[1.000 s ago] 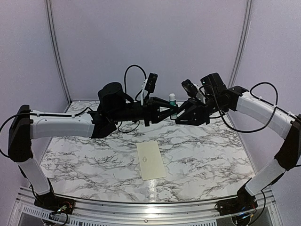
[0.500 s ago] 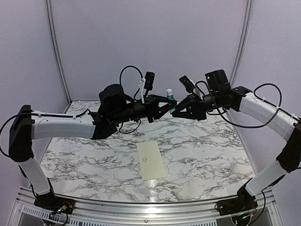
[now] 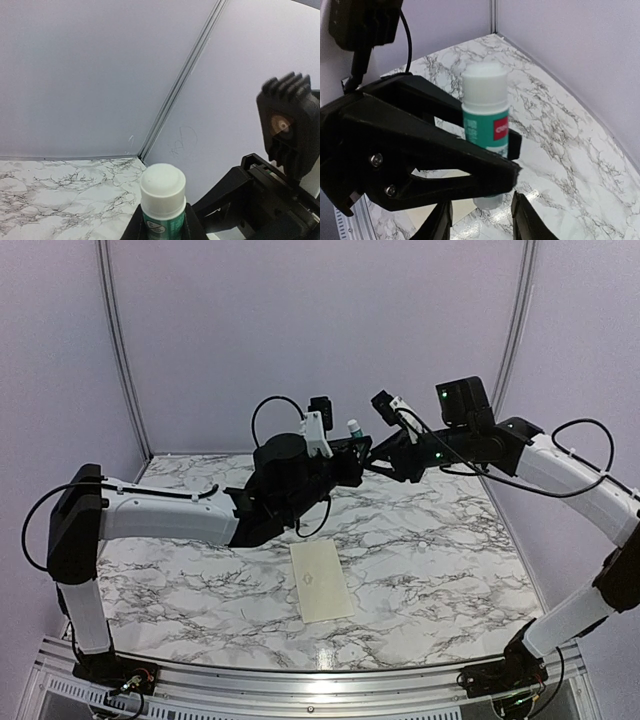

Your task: Place the letter into the envelope and seal it

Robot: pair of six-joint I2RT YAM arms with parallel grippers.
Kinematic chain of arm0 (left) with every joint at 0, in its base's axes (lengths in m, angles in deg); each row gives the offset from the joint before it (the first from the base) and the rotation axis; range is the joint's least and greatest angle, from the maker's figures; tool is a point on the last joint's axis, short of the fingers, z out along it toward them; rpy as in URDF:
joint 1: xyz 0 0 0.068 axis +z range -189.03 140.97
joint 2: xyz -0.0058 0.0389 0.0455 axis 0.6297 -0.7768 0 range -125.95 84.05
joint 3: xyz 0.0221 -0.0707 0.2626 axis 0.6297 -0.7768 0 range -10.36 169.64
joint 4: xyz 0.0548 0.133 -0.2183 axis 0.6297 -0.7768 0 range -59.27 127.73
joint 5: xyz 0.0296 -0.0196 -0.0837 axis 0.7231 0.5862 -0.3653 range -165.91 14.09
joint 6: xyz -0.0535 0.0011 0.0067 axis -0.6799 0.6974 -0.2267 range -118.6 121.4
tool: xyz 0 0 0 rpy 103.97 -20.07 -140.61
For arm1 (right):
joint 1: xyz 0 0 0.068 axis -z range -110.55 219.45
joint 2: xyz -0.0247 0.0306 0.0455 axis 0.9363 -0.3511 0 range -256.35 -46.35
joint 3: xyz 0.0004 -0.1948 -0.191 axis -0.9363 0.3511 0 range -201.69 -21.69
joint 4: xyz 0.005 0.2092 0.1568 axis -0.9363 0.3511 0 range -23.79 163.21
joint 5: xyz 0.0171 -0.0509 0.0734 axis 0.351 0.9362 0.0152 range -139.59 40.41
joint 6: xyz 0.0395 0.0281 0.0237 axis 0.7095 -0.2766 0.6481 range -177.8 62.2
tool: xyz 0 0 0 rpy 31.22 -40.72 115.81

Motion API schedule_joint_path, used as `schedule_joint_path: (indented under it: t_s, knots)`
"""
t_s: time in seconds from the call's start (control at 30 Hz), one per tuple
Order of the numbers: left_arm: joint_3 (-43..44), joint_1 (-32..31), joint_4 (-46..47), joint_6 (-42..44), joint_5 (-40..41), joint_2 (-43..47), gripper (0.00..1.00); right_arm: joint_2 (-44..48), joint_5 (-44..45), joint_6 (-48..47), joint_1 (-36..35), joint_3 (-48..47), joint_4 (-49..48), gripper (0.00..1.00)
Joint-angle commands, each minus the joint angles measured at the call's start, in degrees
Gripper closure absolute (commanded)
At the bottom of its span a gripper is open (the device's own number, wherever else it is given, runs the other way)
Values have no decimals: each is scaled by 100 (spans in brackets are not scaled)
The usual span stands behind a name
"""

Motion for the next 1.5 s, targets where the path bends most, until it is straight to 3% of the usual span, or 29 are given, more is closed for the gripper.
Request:
schedule_joint_path:
  t_s: [0.0,0.23,0.53,0.97,1.17,1.33,1.47]
  knots:
    - [-155,178,-94,435,-587,340,100,486,-1382,-382,532,0,-113,57]
    - [-741,693,-52,758,-3999,994,100,702,-3023,-1683,1033,199,615,55]
    - [-711,786,222,349,-5665,1141,100,-125,-4981,-2125,984,-73,1226,56]
    - [-564,784,676,-110,-5908,822,100,-426,-5349,-2126,378,-345,1345,59]
    - [-580,786,724,-113,-5854,799,100,-427,-5338,-1918,357,-290,1172,70]
    - [-580,784,733,-117,-5787,772,100,-429,-5379,-1620,357,-219,901,84]
    - [-606,791,733,-97,-5697,741,100,-412,-5392,-1434,358,-218,759,88]
